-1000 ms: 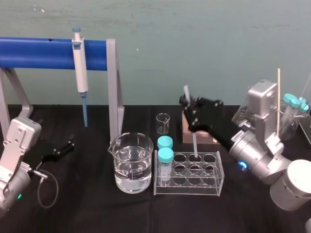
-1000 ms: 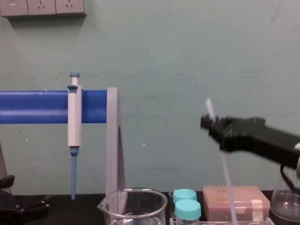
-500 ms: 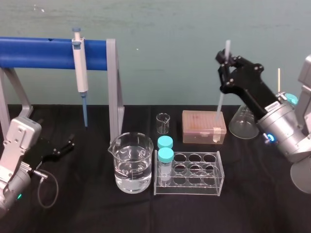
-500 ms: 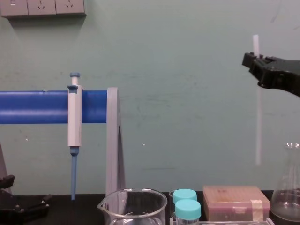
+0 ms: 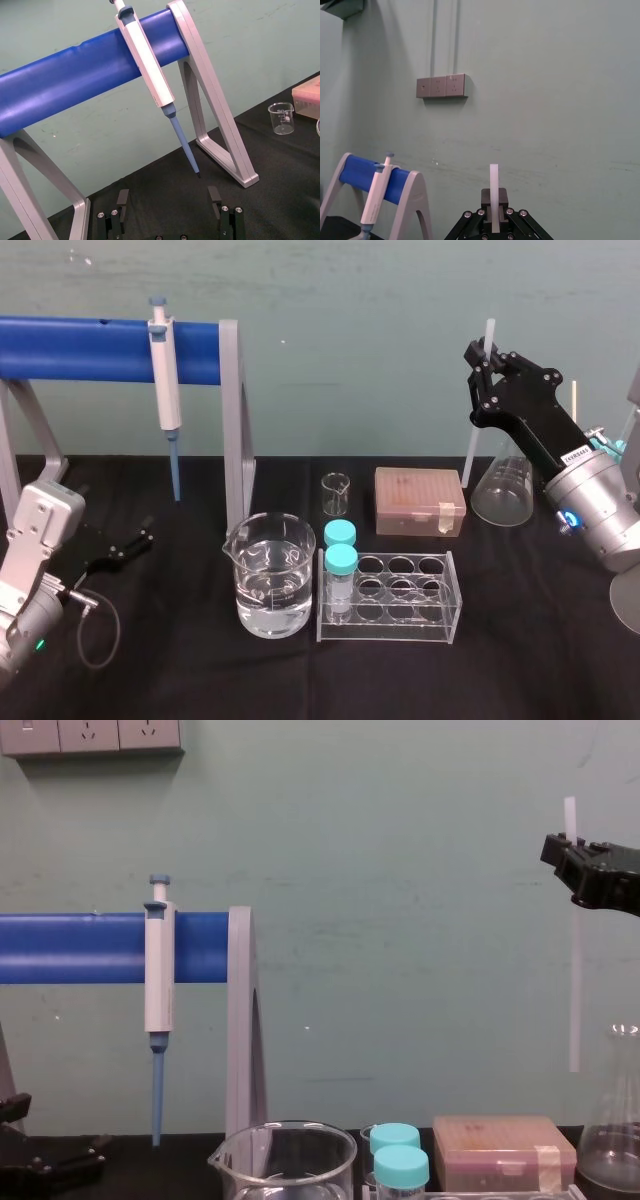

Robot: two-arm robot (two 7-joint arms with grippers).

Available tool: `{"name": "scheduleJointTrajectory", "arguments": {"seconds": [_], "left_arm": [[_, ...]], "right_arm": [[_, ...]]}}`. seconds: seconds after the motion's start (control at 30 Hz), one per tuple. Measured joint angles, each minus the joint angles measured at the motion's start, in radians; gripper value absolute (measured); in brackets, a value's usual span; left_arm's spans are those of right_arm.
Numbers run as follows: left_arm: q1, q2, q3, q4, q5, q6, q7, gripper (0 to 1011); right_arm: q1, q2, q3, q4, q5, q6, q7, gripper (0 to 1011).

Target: Pick up the stirring rod with one hand, then place it down.

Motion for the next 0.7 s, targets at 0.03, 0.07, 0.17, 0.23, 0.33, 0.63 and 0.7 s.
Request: {"name": "scheduleJointTrajectory", "arguments": {"seconds": [0.03, 0.07, 0.17, 0.23, 0.33, 0.63, 0.7], "left_arm": [[0.0, 0.0, 0.0, 0.0, 0.0, 0.0, 0.0, 1000], [0.0, 0.0, 0.0, 0.0, 0.0, 0.0, 0.0, 1000], [0.0, 0.0, 0.0, 0.0, 0.0, 0.0, 0.0, 1000], [0.0, 0.0, 0.0, 0.0, 0.0, 0.0, 0.0, 1000], [0.0, 0.0, 0.0, 0.0, 0.0, 0.0, 0.0, 1000], [0.0, 0.0, 0.0, 0.0, 0.0, 0.0, 0.0, 1000], [0.0, 0.0, 0.0, 0.0, 0.0, 0.0, 0.0, 1000]], "right_arm": [[-0.001, -0.003, 0.003, 0.001, -0.003, 0.001, 0.003, 71], [-0.001, -0.004, 0.005, 0.001, -0.005, 0.002, 0.004, 72], [-0.004, -0.008, 0.01, 0.001, -0.007, 0.005, 0.009, 72], [-0.005, -0.01, 0.013, 0.0, -0.009, 0.006, 0.01, 72], [-0.008, -0.013, 0.016, -0.003, -0.013, 0.008, 0.012, 72], [-0.014, -0.016, 0.024, -0.009, -0.017, 0.013, 0.02, 71], [-0.015, -0.017, 0.025, -0.009, -0.018, 0.014, 0.022, 72]]}}
